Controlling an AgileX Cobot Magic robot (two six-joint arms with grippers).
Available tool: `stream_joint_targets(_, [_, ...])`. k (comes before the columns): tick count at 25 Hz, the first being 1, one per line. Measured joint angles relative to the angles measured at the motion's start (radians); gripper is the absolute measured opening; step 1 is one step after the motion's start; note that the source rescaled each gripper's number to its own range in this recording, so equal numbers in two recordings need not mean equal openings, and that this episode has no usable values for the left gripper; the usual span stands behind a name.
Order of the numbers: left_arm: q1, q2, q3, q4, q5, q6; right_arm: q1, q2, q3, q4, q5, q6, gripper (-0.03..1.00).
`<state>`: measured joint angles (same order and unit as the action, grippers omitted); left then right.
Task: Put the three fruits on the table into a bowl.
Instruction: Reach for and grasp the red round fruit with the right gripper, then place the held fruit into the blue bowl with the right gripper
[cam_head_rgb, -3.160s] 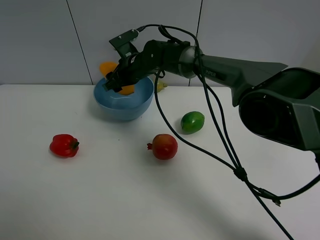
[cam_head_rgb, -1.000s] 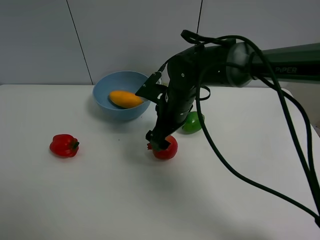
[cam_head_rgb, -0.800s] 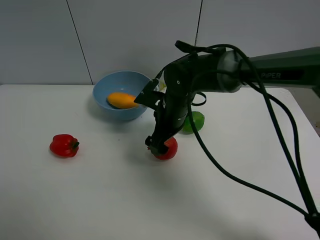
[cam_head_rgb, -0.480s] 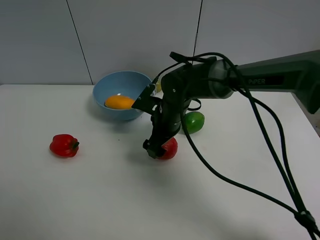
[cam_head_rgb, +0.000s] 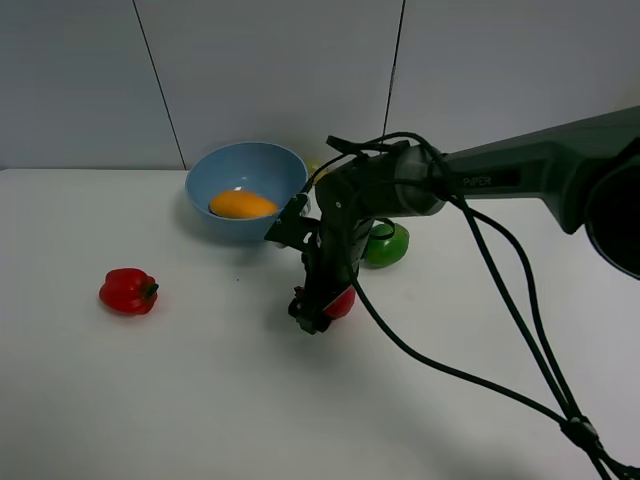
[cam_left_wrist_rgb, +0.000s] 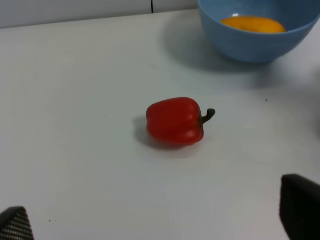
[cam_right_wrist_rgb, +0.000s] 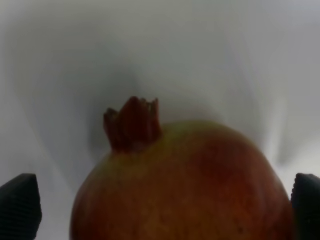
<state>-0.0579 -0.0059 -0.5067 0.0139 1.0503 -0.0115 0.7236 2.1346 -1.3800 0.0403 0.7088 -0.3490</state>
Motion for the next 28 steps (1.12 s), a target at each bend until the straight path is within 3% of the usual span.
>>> stream_joint_targets(3, [0.0, 0.0, 0.0, 0.0, 0.0, 0.0, 0.0, 0.014, 0.0, 0.0, 0.0, -0.001, 0.97])
stream_joint_targets(5, [0.0, 0.0, 0.0, 0.0, 0.0, 0.0, 0.0, 0.016, 0.0, 0.0, 0.0, -0.008, 0.84])
stream_joint_targets(6, [0.0, 0.0, 0.0, 0.0, 0.0, 0.0, 0.0, 0.016, 0.0, 0.0, 0.0, -0.008, 0.72])
stream_joint_targets(7, [0.0, 0.0, 0.0, 0.0, 0.0, 0.0, 0.0, 0.016, 0.0, -0.001, -0.001, -0.01, 0.51])
stream_joint_targets(8, [0.0, 0.0, 0.0, 0.0, 0.0, 0.0, 0.0, 0.016, 0.0, -0.003, -0.001, -0.01, 0.23])
stream_joint_targets(14, [0.0, 0.0, 0.0, 0.0, 0.0, 0.0, 0.0, -0.008, 0.0, -0.015, 0.025, -0.01, 0.24])
stream_joint_targets(21, [0.0, 0.0, 0.0, 0.0, 0.0, 0.0, 0.0, -0.275, -0.017, 0.015, 0.072, 0.055, 0.24])
stream_joint_targets(28, [0.0, 0.0, 0.0, 0.0, 0.0, 0.0, 0.0, -0.358, -0.113, 0.018, -0.222, 0.07, 0.24])
